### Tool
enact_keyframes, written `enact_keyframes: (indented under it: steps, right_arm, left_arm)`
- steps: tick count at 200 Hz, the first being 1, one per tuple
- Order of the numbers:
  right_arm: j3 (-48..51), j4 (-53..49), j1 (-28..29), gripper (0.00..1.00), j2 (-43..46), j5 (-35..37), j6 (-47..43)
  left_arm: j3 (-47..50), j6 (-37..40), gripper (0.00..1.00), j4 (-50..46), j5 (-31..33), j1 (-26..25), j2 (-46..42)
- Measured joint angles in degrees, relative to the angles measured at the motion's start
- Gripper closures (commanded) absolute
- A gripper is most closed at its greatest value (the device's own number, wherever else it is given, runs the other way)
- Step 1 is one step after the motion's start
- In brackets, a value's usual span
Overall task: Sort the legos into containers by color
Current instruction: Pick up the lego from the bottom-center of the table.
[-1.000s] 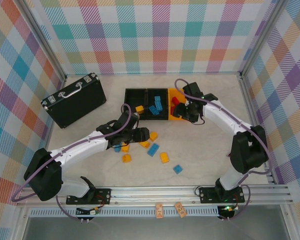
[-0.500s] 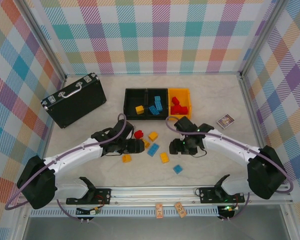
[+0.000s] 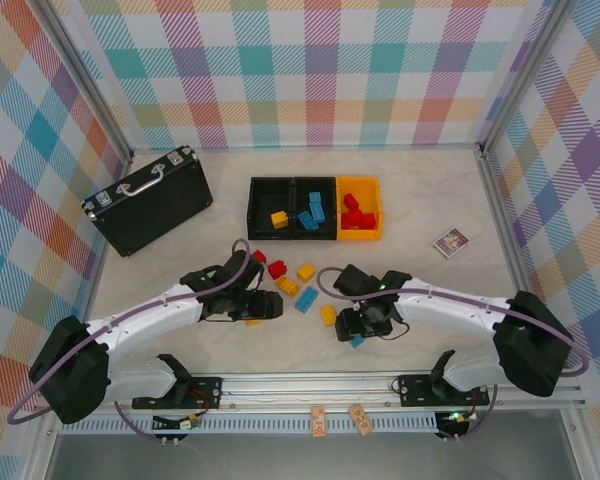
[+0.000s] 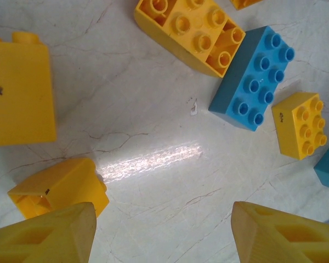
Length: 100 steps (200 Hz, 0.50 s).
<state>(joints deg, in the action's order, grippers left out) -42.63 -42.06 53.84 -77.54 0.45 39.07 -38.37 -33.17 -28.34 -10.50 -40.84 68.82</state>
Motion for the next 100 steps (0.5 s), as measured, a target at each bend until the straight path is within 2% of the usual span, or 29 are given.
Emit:
enact_keyframes:
  steps: [28, 56, 74, 100]
  right_arm:
    - [-0.13, -0.07, 2.36, 0.41, -4.57, 1.57, 0.39]
    - [-1.07, -0.79, 3.56, 0.62, -7.19, 3.82, 0.87]
    - [-2.21, -1.31, 3.56, 0.66, -7.17, 5.01, 0.98]
    - [-4.7, -2.19, 3.56, 0.68, -7.13, 6.71, 0.9]
  left_arm:
    - [0.72, -0.22, 0.34, -0.04, -0.02, 0.0, -0.37]
    - [0.74, -0.26, 0.34, 0.2, -0.02, 0.0, -0.42]
    - [0.74, -0.26, 0.34, 0.22, -0.02, 0.0, -0.42]
    - [0.74, -0.26, 0.34, 0.44, 0.0, 0.0, -0.42]
